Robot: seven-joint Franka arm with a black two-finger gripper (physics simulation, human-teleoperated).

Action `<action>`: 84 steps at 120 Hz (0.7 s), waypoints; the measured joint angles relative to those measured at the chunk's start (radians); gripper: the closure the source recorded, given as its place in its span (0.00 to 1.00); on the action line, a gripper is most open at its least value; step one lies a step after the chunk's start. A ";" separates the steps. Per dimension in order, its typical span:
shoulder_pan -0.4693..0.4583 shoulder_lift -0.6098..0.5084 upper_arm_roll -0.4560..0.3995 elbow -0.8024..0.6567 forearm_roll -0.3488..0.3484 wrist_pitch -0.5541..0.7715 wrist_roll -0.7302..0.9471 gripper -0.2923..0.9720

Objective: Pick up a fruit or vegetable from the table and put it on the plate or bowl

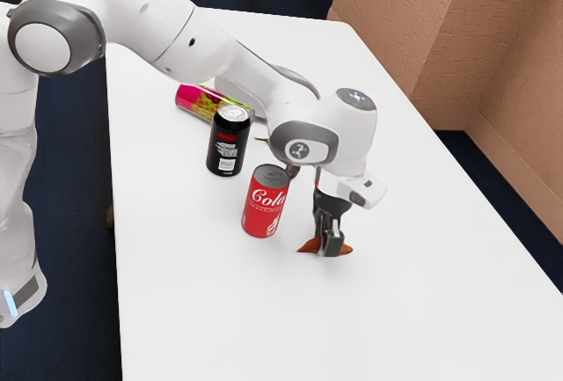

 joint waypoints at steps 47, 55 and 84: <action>0.001 -0.022 0.001 0.001 0.004 -0.002 -0.019 0.66; 0.000 -0.044 0.004 0.004 0.004 -0.008 -0.021 0.66; 0.018 -0.042 0.010 0.234 0.024 -0.121 -0.022 0.66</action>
